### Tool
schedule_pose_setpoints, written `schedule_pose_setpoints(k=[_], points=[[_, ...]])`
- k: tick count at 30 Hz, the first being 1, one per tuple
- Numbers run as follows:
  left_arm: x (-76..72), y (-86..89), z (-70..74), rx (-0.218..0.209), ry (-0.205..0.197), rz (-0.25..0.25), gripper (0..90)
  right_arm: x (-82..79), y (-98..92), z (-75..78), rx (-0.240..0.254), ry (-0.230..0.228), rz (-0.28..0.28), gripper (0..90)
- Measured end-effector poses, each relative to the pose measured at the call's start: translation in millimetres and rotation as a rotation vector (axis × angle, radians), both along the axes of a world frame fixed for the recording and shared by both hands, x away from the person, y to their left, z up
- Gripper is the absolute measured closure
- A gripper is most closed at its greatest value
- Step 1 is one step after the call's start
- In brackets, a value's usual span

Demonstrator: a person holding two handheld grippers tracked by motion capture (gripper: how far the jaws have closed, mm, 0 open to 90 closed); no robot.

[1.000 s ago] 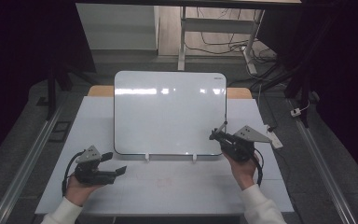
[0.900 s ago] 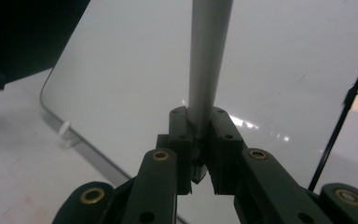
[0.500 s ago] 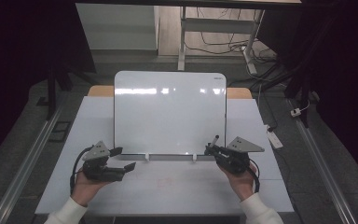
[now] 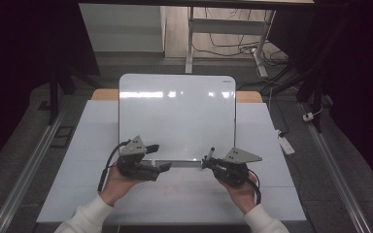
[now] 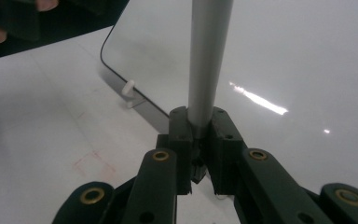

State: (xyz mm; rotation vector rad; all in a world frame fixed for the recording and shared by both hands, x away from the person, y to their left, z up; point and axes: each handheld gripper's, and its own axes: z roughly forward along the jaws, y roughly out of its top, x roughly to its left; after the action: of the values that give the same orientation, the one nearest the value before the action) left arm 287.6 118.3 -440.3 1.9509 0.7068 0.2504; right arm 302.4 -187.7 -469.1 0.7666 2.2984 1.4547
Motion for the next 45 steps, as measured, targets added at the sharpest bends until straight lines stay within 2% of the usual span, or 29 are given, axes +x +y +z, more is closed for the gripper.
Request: schedule_pose_setpoints(k=[4, 8, 20, 24, 27, 29, 31, 34, 37, 39, 41, 43, 45], points=[[5.4, -19.8, 3.1, -0.002, -0.004, -0.044, 25.7, -1.7, 6.9, -3.3, -0.011, 0.020, 0.021, 80.5], [9.7, -31.8, 3.6, -0.030, 0.011, -0.089, 31.4, -3.5, 15.7, -6.6, -0.017, 0.034, 0.048, 80.5], [12.3, -42.7, 0.2, -0.020, 0.003, -0.162, 47.8, -5.8, 39.1, -10.1, -0.037, 0.063, 0.102, 80.5], [12.1, -45.9, -1.1, -0.018, -0.004, -0.181, 61.2, -6.4, 43.8, -12.2, -0.044, 0.076, 0.119, 80.5], [12.2, -45.3, -1.1, -0.028, -0.013, -0.198, 77.5, -7.8, 46.9, -13.0, -0.049, 0.084, 0.127, 80.4], [10.5, -45.1, -0.4, -0.006, -0.037, -0.186, 80.4, -7.1, 46.9, -13.1, -0.043, 0.092, 0.130, 80.4], [10.5, -43.1, 0.1, -0.014, -0.034, -0.177, 80.9, -7.3, 46.2, -13.4, -0.038, 0.093, 0.134, 79.5], [11.7, -37.8, 1.4, -0.040, -0.029, -0.144, 81.1, -13.6, 45.4, -11.2, -0.054, 0.021, 0.071, 66.1], [12.9, -34.0, 1.7, -0.056, -0.023, -0.119, 81.1, -24.8, 42.5, -6.6, -0.057, -0.079, 0.007, 64.5], [13.3, -33.6, 1.2, -0.069, -0.015, -0.115, 81.1, -32.0, 44.8, -4.5, -0.077, -0.147, -0.009, 64.6], [13.1, -35.3, 0.4, -0.072, -0.013, -0.117, 81.1, -35.8, 49.4, -3.7, -0.083, -0.169, -0.011, 66.3], [11.6, -37.7, -0.3, -0.068, -0.017, -0.114, 81.1, -36.3, 53.1, -4.1, -0.084, -0.181, -0.040, 70.8], [10.3, -39.4, -0.8, -0.068, -0.023, -0.105, 81.1, -34.5, 54.4, -5.1, -0.070, -0.168, -0.039, 76.3]])
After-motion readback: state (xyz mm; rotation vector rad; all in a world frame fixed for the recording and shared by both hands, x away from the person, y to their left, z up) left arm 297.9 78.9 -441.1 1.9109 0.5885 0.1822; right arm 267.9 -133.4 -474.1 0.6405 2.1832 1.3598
